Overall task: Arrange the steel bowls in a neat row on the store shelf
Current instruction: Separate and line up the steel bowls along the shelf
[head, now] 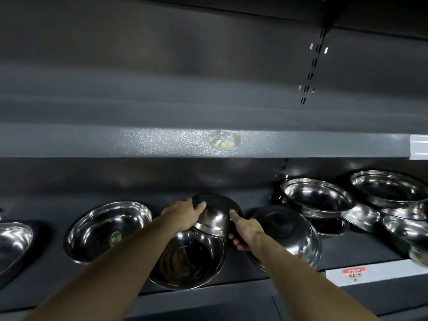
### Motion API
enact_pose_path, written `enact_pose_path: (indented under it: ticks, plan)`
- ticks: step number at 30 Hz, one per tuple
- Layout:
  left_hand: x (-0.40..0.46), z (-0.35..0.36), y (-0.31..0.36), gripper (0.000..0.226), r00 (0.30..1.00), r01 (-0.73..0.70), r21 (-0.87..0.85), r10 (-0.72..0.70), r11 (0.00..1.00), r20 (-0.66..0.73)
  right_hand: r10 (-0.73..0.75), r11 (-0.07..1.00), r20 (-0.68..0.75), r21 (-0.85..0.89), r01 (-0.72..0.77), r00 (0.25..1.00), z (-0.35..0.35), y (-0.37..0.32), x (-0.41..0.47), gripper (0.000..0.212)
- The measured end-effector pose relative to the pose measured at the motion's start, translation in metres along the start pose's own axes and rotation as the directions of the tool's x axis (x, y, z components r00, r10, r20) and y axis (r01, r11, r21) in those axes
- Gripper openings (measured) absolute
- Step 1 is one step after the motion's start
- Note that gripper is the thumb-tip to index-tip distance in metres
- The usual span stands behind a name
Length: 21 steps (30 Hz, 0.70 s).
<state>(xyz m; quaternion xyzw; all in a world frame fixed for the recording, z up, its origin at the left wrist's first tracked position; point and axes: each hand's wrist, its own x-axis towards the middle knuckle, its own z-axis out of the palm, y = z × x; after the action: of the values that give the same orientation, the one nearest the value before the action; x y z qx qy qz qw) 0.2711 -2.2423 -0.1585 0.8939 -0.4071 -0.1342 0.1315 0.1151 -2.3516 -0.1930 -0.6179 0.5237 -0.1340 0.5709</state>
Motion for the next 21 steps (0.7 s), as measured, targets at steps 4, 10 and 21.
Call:
enact_pose_path:
  ticks: [4,10,21]
  plan:
    - [0.001,0.005,0.001,0.065,1.0,0.028,-0.073,-0.028,0.997,0.002,-0.02,1.0,0.001,-0.002,0.02,1.0,-0.001,0.0,0.0,0.055]
    - [-0.006,0.002,-0.002,0.061,0.998,0.054,-0.182,-0.061,0.982,-0.032,-0.067,0.998,-0.031,0.009,0.067,0.997,-0.002,0.0,-0.004,0.055]
    - [-0.039,-0.02,-0.019,0.052,0.992,0.011,-0.256,-0.044,0.967,-0.122,-0.097,0.994,-0.018,0.045,0.098,0.995,0.01,-0.001,-0.031,0.056]
